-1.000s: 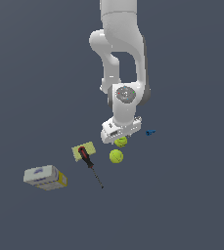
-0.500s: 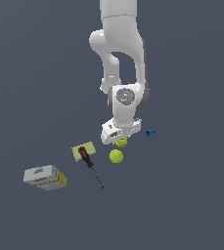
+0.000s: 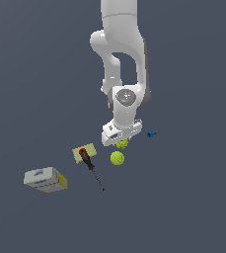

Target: Pick up a designated object from a clutter of objects.

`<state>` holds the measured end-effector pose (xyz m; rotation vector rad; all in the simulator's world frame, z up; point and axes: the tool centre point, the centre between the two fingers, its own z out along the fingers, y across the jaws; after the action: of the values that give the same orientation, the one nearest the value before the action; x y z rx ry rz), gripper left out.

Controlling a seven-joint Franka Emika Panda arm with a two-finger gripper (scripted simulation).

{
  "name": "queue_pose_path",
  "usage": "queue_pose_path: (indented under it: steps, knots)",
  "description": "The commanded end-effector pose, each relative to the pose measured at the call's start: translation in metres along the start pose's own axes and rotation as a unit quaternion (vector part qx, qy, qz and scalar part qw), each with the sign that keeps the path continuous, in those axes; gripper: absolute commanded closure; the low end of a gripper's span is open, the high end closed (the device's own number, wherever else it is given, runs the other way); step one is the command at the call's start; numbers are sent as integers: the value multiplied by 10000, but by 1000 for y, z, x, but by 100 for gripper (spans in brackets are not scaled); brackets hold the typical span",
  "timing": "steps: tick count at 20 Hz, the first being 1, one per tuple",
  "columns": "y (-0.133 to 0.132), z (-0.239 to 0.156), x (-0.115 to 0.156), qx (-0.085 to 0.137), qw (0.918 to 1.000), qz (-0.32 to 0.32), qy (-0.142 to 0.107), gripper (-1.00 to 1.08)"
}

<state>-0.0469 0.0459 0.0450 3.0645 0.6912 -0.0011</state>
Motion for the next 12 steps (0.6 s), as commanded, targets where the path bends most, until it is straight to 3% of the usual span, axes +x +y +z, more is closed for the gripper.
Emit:
queue_pose_path:
  steps: [1, 12]
  knots:
    - [5, -5, 1, -4, 10000, 4, 9, 108]
    - [59, -61, 8, 2, 10000, 1, 11, 108]
